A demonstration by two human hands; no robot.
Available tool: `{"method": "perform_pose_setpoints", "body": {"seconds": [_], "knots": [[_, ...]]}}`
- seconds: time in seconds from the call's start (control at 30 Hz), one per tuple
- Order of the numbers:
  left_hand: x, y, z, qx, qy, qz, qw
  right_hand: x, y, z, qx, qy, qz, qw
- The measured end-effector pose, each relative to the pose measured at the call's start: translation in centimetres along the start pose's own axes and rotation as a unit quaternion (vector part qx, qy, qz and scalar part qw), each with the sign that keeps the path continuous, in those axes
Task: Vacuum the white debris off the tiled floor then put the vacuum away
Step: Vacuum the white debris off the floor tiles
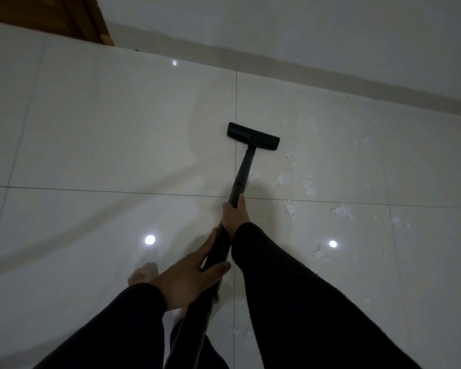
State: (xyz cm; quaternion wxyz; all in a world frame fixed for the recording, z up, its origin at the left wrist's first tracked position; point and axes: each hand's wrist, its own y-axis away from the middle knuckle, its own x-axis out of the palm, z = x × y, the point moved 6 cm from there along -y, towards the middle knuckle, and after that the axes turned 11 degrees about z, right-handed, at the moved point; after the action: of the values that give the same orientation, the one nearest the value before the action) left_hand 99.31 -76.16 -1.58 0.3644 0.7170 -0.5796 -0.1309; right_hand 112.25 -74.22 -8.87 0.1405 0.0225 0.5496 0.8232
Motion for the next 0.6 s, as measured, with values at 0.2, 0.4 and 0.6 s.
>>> {"method": "perform_pose_setpoints", "body": {"seconds": [0.2,0.4,0.6], "knots": [[2.6,1.6,2.7,-0.007,0.000,0.003,1.000,1.1,1.9,-3.1,-0.007,0.013,0.000,1.000],[5.5,2.5,4.9,0.001,0.019,0.021,1.000,1.2,4.3,-6.3,-0.001,-0.004,0.001,1.000],[8.9,5.2,8.2,-0.004,-0.001,0.031,1.000,2.8,6.3,-11.5,0.001,-0.015,-0.007,1.000]]}}
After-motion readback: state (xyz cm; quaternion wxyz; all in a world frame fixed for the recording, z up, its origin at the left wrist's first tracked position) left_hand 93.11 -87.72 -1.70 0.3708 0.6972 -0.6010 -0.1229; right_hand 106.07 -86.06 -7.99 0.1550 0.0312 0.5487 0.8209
